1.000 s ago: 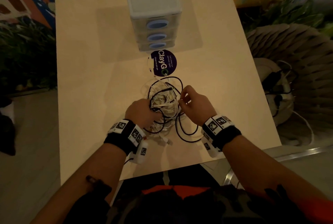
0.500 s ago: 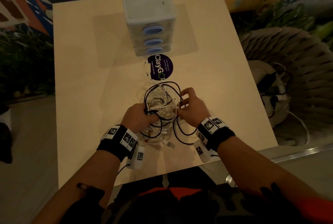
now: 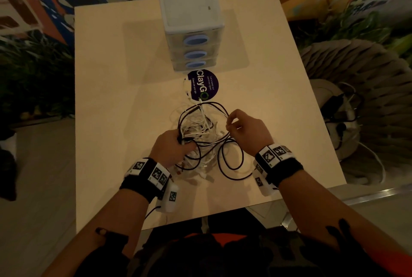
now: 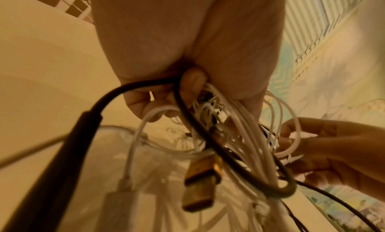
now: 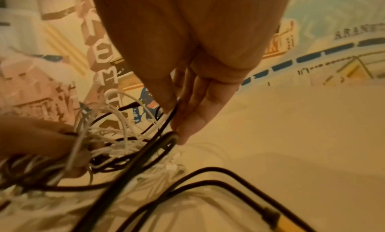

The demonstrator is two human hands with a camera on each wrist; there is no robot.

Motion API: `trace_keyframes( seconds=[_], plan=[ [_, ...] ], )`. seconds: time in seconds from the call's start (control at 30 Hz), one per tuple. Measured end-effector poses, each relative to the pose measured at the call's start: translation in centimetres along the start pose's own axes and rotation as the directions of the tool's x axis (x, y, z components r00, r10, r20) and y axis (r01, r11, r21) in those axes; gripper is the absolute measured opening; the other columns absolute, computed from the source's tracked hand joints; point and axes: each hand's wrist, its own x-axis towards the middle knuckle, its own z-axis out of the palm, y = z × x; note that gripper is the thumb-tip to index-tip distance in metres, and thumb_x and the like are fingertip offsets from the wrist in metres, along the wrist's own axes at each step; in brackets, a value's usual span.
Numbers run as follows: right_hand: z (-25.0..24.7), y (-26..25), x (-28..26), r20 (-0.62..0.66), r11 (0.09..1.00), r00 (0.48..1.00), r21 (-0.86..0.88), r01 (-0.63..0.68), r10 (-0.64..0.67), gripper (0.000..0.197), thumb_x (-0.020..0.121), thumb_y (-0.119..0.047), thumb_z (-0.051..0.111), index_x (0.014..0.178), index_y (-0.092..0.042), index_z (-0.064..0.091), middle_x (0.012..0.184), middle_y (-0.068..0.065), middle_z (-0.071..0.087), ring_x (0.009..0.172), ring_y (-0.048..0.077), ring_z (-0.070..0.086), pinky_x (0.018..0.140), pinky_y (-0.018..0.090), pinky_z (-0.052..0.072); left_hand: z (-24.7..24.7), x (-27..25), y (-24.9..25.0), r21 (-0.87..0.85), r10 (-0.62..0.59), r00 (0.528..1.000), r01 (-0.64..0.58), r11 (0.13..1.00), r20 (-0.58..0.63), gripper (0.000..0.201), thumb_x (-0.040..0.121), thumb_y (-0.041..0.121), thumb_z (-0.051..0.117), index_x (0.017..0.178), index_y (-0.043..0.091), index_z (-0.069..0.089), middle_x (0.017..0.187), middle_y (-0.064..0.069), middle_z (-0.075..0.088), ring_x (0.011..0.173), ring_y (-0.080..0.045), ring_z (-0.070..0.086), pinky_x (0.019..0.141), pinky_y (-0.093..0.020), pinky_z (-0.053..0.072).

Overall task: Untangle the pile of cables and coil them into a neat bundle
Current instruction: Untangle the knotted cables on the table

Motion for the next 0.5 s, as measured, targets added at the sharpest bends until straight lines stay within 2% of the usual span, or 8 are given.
trace_keyframes(
  seconds=[0.1,0.2,0.37,0.5],
  plan=[
    [-0.3,0.2,-0.2,0.134,0.988,0.985,-0.096,0.118,-0.105,0.008,0.095,-0.033,0.065,0.103,-0.032,0.066,0.099,-0.012,0.072,0.084,0.008,0.068,0.079,0.029,0.053,-0.4,0.2,-0.2,-0.077,-0.018,1.000,0.017,0.997,-0.013,0.027,0.086,0.030,0.075,0.113,0.028,0.077,0.099,0.007,0.075,0.091,-0.008,0.065,0.075,-0.021,0.044],
    [-0.8,0.3,-0.4,0.210,0.976,0.965,-0.119,0.185,-0.158,0.021,0.088,-0.025,0.072,0.106,-0.034,0.071,0.101,-0.012,0.073,0.090,0.006,0.068,0.081,0.028,0.052,-0.7,0.3,-0.1,-0.103,-0.043,0.999,0.040,0.994,-0.029,0.026,0.087,0.029,0.075,0.113,0.026,0.077,0.095,0.009,0.073,0.090,-0.009,0.066,0.076,-0.023,0.044],
    [-1.4,0.4,-0.4,0.169,0.973,0.970,-0.122,0.198,-0.176,0.024,0.091,-0.019,0.070,0.110,-0.034,0.072,0.100,-0.016,0.072,0.084,0.005,0.064,0.078,0.022,0.047,-0.6,0.3,-0.4,-0.095,-0.053,0.998,0.051,0.994,-0.023,0.023,0.084,0.028,0.077,0.107,0.027,0.077,0.096,0.006,0.076,0.090,-0.012,0.068,0.076,-0.026,0.047],
    [-1.3,0.8,-0.6,0.154,0.981,0.971,-0.036,0.189,-0.181,0.038,0.094,-0.020,0.066,0.126,-0.039,0.057,0.100,-0.018,0.072,0.084,-0.003,0.063,0.080,0.020,0.050,-0.3,0.1,-0.7,-0.088,-0.043,0.999,0.043,0.995,-0.003,0.020,0.083,0.028,0.077,0.103,0.031,0.077,0.091,0.010,0.076,0.084,-0.001,0.067,0.075,-0.025,0.046]
  ],
)
